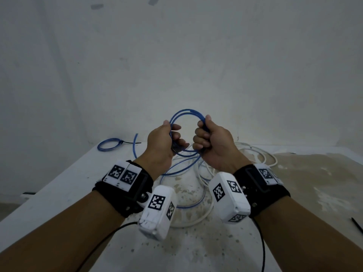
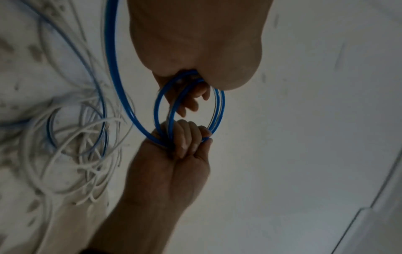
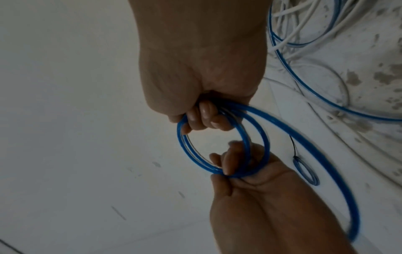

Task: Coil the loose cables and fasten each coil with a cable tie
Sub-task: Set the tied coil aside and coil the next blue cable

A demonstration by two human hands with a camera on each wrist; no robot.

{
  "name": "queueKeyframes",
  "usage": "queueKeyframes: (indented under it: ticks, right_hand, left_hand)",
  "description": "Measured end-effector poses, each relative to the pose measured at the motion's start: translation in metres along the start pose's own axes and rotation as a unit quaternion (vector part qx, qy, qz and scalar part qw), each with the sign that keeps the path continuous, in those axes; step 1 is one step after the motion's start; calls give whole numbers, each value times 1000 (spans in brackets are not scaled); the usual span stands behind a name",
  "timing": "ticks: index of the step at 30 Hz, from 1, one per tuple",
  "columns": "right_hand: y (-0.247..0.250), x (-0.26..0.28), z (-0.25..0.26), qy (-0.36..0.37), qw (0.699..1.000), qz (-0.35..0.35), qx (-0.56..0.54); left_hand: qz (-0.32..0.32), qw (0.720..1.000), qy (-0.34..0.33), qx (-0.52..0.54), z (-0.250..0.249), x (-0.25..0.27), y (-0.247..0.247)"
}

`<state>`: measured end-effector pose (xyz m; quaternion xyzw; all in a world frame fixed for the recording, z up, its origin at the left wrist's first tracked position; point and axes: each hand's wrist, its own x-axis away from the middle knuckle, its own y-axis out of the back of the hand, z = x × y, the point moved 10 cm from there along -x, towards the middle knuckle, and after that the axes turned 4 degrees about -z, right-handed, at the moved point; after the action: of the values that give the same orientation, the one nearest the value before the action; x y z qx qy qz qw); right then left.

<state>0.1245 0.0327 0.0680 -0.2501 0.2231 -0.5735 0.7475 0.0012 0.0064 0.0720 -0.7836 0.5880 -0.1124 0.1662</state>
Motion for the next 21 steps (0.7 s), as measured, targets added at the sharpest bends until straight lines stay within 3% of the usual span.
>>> queueKeyframes:
  ticks: [5, 11, 21]
  right_hand:
    - [4, 4, -8, 19, 999, -31, 38]
    - [0, 6, -10, 1, 999, 2, 52]
    - [2, 0, -13, -31, 999, 7, -26]
  left_hand:
    - [-9, 1000, 6, 4, 1, -2, 0]
    - [-47, 999, 6, -18, -1, -4, 13]
    - [-10, 994, -45, -101, -11, -2, 2]
